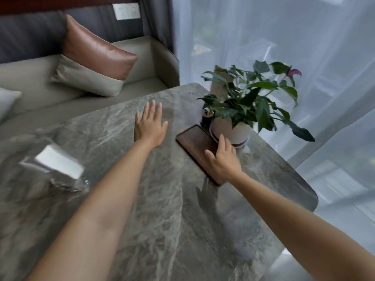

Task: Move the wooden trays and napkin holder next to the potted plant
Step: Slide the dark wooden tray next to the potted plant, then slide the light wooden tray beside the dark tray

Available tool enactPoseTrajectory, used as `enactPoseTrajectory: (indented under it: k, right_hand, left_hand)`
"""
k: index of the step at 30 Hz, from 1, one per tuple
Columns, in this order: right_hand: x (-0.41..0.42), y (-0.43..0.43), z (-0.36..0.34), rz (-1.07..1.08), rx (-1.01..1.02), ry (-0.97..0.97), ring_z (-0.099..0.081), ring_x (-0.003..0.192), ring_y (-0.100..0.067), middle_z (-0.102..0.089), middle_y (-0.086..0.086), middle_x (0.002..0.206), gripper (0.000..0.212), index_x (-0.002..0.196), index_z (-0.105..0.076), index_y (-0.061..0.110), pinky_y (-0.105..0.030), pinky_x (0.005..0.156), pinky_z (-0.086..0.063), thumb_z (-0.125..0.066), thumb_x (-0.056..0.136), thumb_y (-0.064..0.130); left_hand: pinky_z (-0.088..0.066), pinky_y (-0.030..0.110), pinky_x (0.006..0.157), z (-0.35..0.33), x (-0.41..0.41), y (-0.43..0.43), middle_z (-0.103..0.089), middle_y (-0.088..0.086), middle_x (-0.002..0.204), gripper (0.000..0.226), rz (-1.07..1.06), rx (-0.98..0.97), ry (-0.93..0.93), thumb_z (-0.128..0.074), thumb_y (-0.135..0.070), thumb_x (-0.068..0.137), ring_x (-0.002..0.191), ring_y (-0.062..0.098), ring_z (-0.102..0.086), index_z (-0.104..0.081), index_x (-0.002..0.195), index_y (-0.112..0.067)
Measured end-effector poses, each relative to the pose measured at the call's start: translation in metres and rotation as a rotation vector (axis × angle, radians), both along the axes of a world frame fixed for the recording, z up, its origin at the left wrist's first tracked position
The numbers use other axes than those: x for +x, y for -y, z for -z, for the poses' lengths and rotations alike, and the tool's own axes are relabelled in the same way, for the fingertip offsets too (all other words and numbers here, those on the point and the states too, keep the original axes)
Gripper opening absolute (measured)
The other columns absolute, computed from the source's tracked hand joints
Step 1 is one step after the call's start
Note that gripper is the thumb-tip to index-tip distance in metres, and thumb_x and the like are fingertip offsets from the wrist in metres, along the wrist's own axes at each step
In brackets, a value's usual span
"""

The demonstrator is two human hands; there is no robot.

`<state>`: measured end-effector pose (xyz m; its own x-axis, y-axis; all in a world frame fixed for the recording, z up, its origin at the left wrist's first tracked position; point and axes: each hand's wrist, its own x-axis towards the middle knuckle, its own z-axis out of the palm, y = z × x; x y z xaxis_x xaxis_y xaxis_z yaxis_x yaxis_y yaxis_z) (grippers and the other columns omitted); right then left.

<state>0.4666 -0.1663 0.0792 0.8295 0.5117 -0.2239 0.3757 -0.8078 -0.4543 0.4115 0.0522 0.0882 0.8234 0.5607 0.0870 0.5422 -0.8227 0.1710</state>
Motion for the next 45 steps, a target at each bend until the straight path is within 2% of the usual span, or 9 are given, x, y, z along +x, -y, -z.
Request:
enactPoseTrajectory:
  k: [6,15,20,27,34,41,45]
  right_hand:
    - [-0.055,-0.067,-0.046,-0.198,0.025,0.224,0.015,0.144,-0.026,0.02,-0.01,0.156,0.076,0.145,0.014,0.015,-0.045,0.117,0.001,-0.025,0.093,0.052]
    - [-0.179,-0.159,-0.072,-0.523,0.017,0.366,0.023,0.142,-0.025,0.026,-0.008,0.154,0.075,0.143,0.021,0.015,-0.044,0.116,0.009,-0.018,0.092,0.054]
    - [-0.253,-0.2,-0.068,-0.684,0.036,0.366,0.021,0.142,-0.026,0.023,-0.009,0.155,0.075,0.144,0.019,0.014,-0.045,0.116,0.007,-0.019,0.092,0.053]
    - [-0.342,-0.245,-0.037,-0.883,-0.021,0.299,0.02,0.143,-0.025,0.023,-0.007,0.155,0.076,0.143,0.021,0.016,-0.046,0.117,0.006,-0.022,0.092,0.053]
    - [-0.399,-0.265,0.01,-1.069,-0.108,0.192,0.013,0.144,-0.027,0.019,-0.007,0.156,0.075,0.145,0.017,0.017,-0.046,0.118,-0.001,-0.024,0.092,0.052]
    - [-0.419,-0.282,0.051,-1.098,-0.235,0.132,0.004,0.145,-0.029,0.015,-0.008,0.157,0.07,0.147,0.009,0.02,-0.046,0.118,-0.007,-0.027,0.093,0.049]
    - [-0.423,-0.297,0.064,-1.083,-0.294,0.091,0.002,0.144,-0.031,0.011,-0.009,0.158,0.068,0.147,0.003,0.024,-0.049,0.116,-0.011,-0.029,0.093,0.049]
  left_hand:
    - [-0.002,0.044,0.119,-0.037,-0.102,-0.034,0.001,0.006,0.161,0.063,-0.068,0.1,0.031,-0.03,-0.037,0.097,0.148,0.02,0.0,-0.004,0.15,-0.016]
    - [0.002,0.042,0.119,-0.053,-0.281,-0.08,0.005,0.004,0.161,0.063,-0.307,0.122,-0.017,-0.026,-0.038,0.098,0.148,0.019,0.003,0.001,0.15,-0.017]
    - [0.002,0.041,0.119,-0.035,-0.379,-0.081,0.008,0.003,0.16,0.062,-0.483,0.037,-0.077,-0.023,-0.04,0.099,0.148,0.018,0.006,0.004,0.15,-0.018]
    - [-0.004,0.043,0.119,0.021,-0.501,-0.047,0.006,0.003,0.161,0.062,-0.822,-0.218,-0.08,-0.022,-0.043,0.098,0.148,0.018,0.002,0.003,0.15,-0.019]
    - [-0.024,0.041,0.114,0.067,-0.556,0.007,-0.024,0.012,0.155,0.063,-1.135,-0.373,-0.065,-0.03,-0.041,0.097,0.142,0.027,-0.022,-0.015,0.149,-0.009]
    - [-0.043,0.042,0.094,0.085,-0.568,0.039,-0.053,0.019,0.13,0.044,-1.307,-0.468,0.031,-0.036,-0.031,0.097,0.119,0.034,-0.051,-0.043,0.131,-0.005]
    - [-0.048,0.042,0.085,0.093,-0.566,0.046,-0.067,0.021,0.111,0.038,-1.333,-0.497,0.01,-0.031,-0.03,0.099,0.101,0.037,-0.063,-0.046,0.122,-0.003]
